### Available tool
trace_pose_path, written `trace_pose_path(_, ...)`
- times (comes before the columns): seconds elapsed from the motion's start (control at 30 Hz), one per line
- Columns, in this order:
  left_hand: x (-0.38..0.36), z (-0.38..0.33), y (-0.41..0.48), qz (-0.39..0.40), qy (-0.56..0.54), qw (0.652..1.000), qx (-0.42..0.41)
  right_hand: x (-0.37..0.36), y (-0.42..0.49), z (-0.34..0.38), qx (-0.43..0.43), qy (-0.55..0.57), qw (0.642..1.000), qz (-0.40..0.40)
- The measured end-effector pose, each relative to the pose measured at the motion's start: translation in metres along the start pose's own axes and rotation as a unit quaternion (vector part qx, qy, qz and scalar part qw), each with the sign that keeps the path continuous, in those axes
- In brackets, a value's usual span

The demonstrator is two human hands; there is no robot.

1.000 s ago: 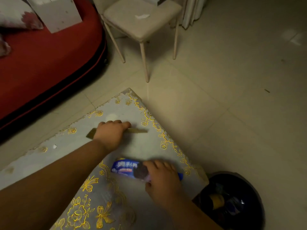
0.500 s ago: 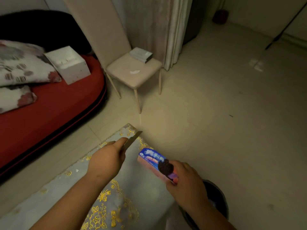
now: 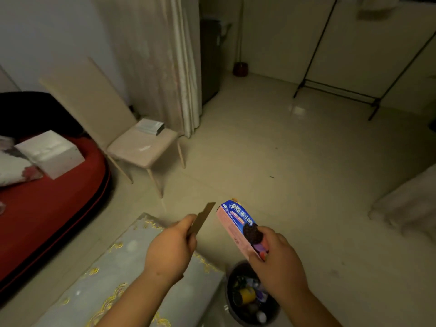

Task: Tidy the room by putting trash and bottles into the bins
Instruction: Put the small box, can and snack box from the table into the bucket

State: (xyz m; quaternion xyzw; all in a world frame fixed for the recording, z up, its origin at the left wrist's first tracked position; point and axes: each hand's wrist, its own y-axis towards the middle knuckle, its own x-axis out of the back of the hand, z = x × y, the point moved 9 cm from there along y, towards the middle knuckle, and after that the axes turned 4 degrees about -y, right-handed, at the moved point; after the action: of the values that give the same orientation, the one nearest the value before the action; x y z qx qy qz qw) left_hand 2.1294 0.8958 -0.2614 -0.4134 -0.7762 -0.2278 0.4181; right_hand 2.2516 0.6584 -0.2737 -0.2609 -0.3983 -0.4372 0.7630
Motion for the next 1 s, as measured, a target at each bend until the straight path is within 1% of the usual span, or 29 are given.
trace_pose_path(0.13, -0.039, -0.047, -0.007, 0.013, 0.012, 1.0, -0.005, 0.029, -0.007, -0.059, -0.021, 0.002, 1.0, -0.008)
trace_pose_path(0.27, -0.09, -0.078, -0.017, 0.044, 0.006, 0.999, -0.008, 0.046, -0.013, -0.12, -0.041, -0.005, 0.999, -0.01)
trace_pose_path(0.43, -0.162, -0.099, -0.023, 0.072, -0.028, 0.997, -0.019, 0.033, -0.015, -0.191, -0.061, -0.025, 0.998, 0.015)
trace_pose_path(0.57, -0.227, -0.093, -0.016, 0.1, -0.042, 0.994, -0.012, -0.008, -0.011, -0.241, -0.081, -0.03, 0.995, 0.05)
trace_pose_path(0.8, -0.35, -0.037, 0.006, 0.167, -0.068, 0.983, 0.044, -0.112, 0.0, -0.319, -0.141, -0.039, 0.985, 0.091)
trace_pose_path(0.9, -0.402, -0.007, 0.016, 0.18, -0.065, 0.981, 0.043, -0.165, 0.005, -0.347, -0.156, -0.046, 0.98, 0.118)
trace_pose_path(1.0, -0.451, 0.018, 0.024, 0.184, -0.061, 0.98, 0.033, -0.213, 0.012, -0.375, -0.165, -0.051, 0.977, 0.125)
